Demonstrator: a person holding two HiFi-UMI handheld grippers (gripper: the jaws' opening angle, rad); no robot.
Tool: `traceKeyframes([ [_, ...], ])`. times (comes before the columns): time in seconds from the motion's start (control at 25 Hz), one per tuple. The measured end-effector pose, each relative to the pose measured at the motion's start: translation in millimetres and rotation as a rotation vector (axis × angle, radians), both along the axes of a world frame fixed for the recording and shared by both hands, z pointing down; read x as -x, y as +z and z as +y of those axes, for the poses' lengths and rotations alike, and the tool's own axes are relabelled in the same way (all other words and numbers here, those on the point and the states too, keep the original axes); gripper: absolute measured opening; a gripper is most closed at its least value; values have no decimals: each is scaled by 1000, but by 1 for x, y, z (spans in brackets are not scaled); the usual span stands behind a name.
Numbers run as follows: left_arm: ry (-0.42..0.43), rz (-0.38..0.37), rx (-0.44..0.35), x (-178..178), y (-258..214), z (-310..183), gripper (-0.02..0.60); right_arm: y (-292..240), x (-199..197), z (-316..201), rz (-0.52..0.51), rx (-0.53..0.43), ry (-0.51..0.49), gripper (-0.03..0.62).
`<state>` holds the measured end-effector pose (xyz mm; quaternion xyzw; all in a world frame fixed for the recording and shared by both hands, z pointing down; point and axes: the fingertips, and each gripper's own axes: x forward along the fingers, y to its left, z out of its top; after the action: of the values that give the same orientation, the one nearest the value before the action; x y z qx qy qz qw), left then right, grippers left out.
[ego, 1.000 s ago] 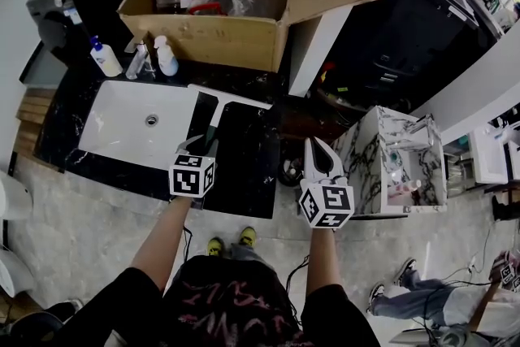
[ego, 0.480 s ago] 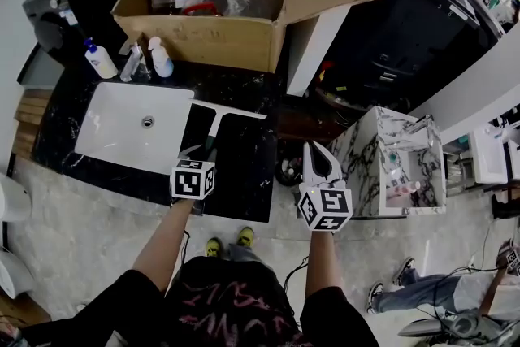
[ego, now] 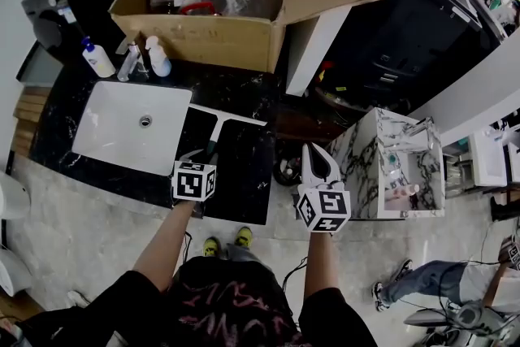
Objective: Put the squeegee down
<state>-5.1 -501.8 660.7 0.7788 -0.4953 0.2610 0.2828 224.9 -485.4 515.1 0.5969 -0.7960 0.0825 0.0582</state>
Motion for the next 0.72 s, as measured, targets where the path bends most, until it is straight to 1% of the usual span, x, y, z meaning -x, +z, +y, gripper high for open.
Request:
traceKeyframes([
  [0.72,21,-4,57,-8,12,-2,104,3,0,-4,5,7,1,2],
])
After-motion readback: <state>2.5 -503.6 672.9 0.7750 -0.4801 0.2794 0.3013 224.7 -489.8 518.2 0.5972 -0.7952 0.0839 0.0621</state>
